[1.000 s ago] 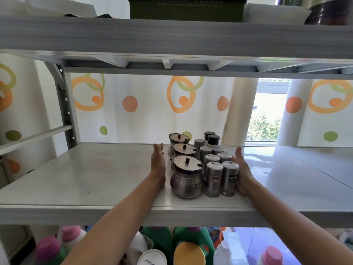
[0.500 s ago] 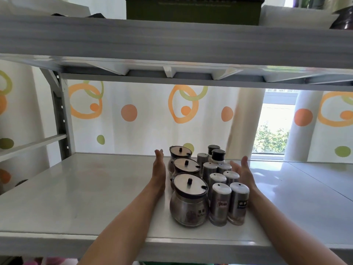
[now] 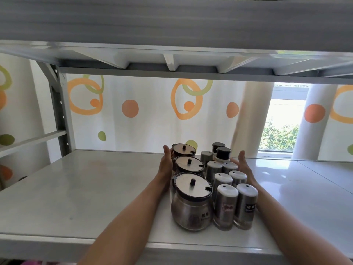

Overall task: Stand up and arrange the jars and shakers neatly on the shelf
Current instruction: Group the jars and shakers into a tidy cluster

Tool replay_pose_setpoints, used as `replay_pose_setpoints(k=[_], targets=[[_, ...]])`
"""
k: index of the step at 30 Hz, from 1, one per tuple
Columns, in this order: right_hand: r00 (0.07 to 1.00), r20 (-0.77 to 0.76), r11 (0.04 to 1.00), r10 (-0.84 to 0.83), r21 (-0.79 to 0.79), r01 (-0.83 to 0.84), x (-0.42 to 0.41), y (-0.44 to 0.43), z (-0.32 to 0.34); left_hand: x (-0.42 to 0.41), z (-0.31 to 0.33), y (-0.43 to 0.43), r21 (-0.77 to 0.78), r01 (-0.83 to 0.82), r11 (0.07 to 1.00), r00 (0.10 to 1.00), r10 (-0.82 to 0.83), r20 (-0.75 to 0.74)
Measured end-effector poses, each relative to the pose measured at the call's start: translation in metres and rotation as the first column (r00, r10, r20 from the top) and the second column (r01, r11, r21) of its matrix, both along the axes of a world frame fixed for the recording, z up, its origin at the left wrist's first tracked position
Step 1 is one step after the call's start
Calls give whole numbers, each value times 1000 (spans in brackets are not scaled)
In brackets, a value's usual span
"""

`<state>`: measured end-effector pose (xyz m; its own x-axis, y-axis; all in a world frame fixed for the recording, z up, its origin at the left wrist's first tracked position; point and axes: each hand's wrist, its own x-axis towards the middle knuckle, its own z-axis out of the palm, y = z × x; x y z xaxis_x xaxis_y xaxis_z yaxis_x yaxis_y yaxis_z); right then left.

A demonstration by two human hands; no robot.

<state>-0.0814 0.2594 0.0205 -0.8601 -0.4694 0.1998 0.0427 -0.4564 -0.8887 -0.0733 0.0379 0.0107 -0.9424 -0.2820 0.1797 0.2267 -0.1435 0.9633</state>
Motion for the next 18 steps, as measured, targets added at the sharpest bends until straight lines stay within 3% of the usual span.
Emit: replay_pose_setpoints(k=[8,12,18], targets=[[998,39,998,51,-34,-49,2,-2,-3,-10,0,0,-63,-9,998,999,12,45],[960,-38,949,278,-143,-280,11,-6,0,-10,-3,0,-58,19,998,999,-17,48],[971,85,962,222,-178,-205,6,-6,-2,-12,-4,0,-5,59,998,998,-59,37]])
